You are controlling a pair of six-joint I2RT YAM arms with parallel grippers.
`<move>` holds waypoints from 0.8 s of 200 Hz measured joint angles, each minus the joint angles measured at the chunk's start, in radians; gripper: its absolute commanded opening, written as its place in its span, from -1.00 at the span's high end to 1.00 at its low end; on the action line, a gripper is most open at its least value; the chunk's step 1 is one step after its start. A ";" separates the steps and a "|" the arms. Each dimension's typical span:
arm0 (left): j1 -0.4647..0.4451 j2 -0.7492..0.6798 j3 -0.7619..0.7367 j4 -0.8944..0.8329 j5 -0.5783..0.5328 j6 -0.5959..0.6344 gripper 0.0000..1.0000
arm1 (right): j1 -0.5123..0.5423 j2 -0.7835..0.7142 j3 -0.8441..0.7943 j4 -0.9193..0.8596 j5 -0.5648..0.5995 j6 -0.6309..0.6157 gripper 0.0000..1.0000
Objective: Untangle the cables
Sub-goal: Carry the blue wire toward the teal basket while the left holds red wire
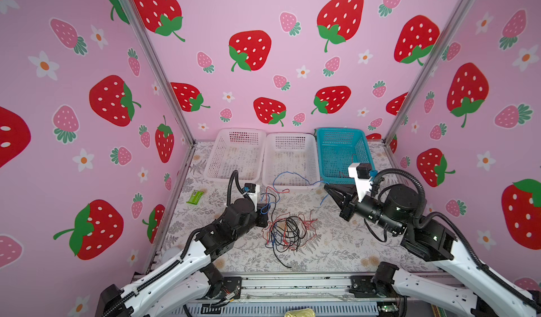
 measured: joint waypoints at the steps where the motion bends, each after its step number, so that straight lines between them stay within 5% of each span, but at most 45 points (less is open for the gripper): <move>1: 0.000 0.000 0.000 -0.001 0.000 0.000 1.00 | 0.000 0.002 0.001 0.000 0.001 0.000 1.00; 82: 0.029 -0.016 0.127 -0.132 -0.007 0.021 1.00 | 0.000 -0.016 -0.008 -0.087 0.104 0.002 1.00; 160: 0.148 -0.002 0.145 -0.254 0.013 0.025 1.00 | 0.000 -0.040 0.086 -0.183 0.201 -0.016 1.00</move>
